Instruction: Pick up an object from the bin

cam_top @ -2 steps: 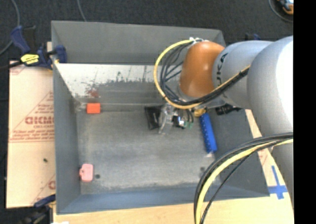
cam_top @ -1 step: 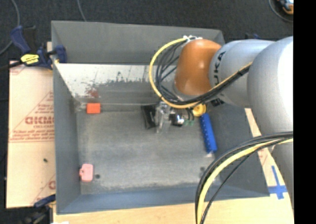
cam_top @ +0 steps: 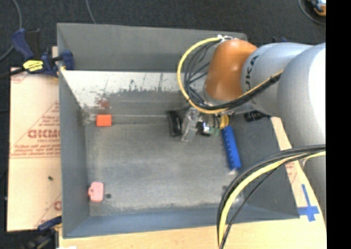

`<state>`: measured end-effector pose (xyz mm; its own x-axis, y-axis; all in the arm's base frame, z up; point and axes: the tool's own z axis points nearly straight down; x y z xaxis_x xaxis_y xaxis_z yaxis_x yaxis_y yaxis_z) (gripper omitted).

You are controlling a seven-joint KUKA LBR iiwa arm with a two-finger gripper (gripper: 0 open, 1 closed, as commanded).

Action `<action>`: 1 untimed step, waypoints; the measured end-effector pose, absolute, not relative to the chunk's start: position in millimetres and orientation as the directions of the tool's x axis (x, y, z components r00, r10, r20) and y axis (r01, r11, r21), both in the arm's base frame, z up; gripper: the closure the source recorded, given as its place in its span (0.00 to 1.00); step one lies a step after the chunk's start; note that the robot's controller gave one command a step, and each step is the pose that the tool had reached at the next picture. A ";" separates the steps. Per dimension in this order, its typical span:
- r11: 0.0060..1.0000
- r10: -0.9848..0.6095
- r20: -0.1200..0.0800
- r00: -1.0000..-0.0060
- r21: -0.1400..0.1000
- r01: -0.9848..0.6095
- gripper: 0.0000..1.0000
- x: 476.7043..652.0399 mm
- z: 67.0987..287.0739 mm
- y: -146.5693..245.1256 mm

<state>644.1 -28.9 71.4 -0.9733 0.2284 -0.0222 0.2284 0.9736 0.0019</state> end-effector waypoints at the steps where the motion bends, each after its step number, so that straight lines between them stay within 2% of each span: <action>1: 0.982 -0.189 -0.028 -0.982 -0.011 -0.189 1.00 651.2 71.7 6.0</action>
Offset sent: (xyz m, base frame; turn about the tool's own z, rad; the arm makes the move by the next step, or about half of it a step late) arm 0.0101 0.0293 0.0009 -0.0555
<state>651.2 6.0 71.7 -0.9815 -0.1891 -0.0285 -0.1889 0.9819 -0.0105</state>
